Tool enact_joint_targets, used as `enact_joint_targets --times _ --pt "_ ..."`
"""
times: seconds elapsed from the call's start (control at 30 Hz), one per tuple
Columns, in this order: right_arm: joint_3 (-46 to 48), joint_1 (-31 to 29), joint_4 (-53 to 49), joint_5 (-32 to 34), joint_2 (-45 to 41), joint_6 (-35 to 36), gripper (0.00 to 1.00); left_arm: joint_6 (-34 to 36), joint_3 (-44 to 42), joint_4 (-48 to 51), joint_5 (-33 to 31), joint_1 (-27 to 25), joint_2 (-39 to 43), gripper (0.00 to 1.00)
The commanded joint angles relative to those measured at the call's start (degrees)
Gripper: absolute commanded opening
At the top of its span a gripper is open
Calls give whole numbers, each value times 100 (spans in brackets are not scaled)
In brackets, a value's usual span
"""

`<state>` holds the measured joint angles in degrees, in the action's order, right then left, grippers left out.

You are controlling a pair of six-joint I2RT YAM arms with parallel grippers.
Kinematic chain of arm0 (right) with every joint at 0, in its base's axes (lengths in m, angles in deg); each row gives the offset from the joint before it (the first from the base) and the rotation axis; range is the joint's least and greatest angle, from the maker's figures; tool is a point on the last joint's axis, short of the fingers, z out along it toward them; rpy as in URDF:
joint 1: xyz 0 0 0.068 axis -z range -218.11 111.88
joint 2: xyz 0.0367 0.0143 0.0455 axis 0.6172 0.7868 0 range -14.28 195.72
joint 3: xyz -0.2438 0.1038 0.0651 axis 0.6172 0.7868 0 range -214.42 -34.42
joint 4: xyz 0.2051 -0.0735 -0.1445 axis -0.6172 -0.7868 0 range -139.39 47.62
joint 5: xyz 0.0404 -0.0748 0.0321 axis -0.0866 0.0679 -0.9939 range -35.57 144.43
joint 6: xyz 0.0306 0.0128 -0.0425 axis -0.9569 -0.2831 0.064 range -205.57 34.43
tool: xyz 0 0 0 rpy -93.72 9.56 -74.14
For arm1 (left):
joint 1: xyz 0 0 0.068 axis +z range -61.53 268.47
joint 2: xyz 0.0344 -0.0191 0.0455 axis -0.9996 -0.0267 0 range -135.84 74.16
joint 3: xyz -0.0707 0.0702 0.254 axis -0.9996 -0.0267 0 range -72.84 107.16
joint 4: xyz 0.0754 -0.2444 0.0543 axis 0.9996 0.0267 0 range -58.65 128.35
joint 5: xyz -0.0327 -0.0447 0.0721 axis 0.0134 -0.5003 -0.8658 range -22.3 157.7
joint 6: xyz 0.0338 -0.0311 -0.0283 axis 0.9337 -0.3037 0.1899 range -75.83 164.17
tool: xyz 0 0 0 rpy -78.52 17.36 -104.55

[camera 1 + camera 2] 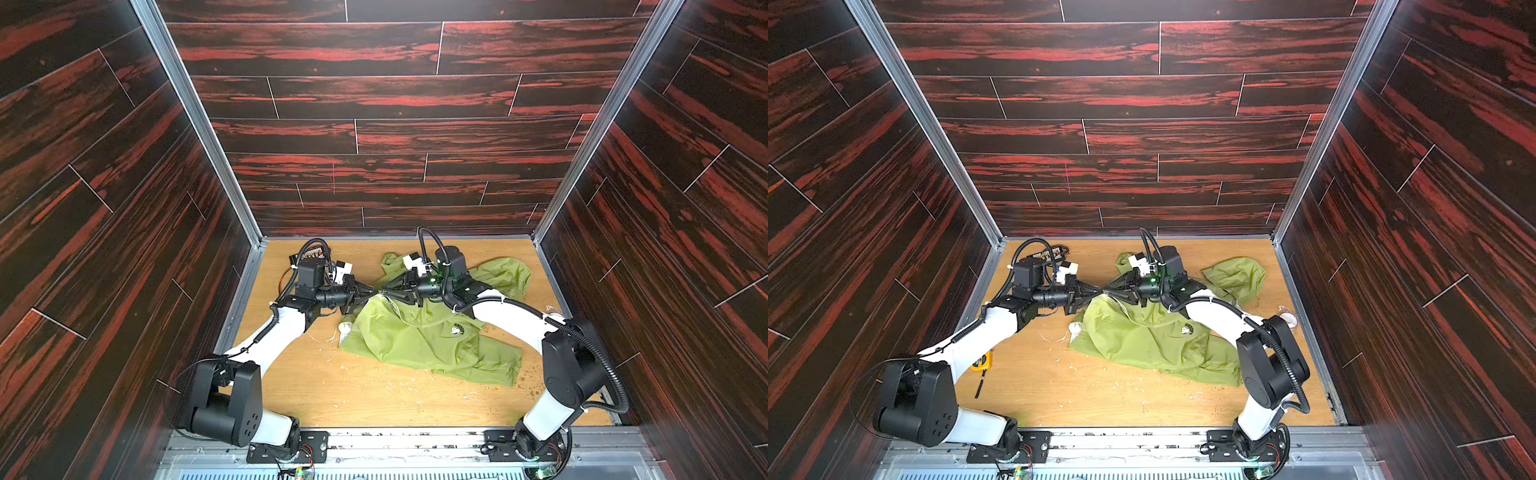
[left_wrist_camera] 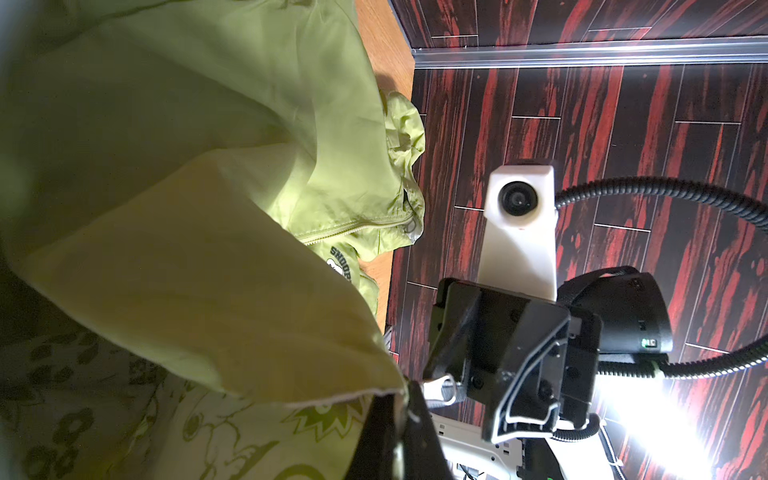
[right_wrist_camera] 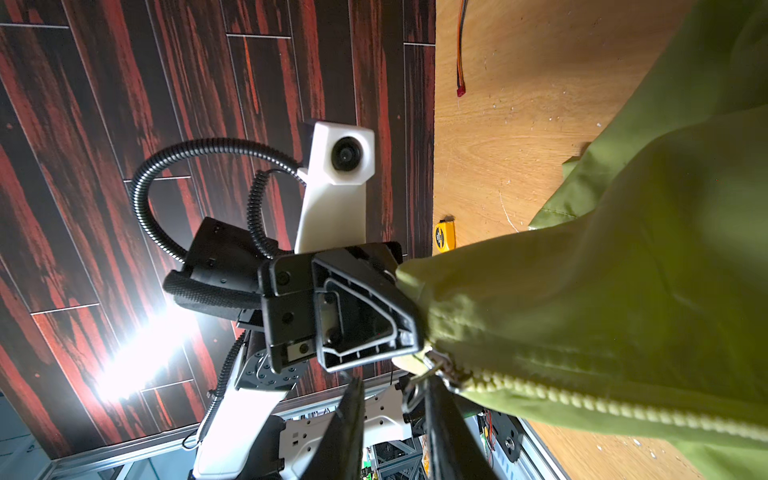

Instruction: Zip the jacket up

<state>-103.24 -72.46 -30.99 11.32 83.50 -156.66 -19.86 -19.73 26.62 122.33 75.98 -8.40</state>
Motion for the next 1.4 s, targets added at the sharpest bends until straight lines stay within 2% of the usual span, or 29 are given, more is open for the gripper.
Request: enact_joint_targets --times 0.0,0.2,0.57,0.7,0.77,0.83,1.1,1.37 --pt "26 -20 -114 -39 136 35 29 11 71 -154 67 -16 233 0" --pt "-17 -21 -163 -49 169 68 27 -76 68 -265 74 -21 246 0" --pt "-77 -18 -170 -86 258 80 17 -97 25 -291 89 -19 267 0" --pt "-100 -14 -195 -71 277 103 10 -101 36 -283 100 -19 276 0" --pt "-120 -16 -249 -44 267 132 1 -101 58 -275 95 -17 276 0" --pt "-153 -6 -325 -22 235 198 0 -92 91 -236 75 -17 285 0" --pt "-668 68 -1353 186 152 886 0 96 454 195 -212 -12 301 0" --pt "-1280 117 -2542 542 200 1668 0 754 1163 1473 -813 -17 388 0"
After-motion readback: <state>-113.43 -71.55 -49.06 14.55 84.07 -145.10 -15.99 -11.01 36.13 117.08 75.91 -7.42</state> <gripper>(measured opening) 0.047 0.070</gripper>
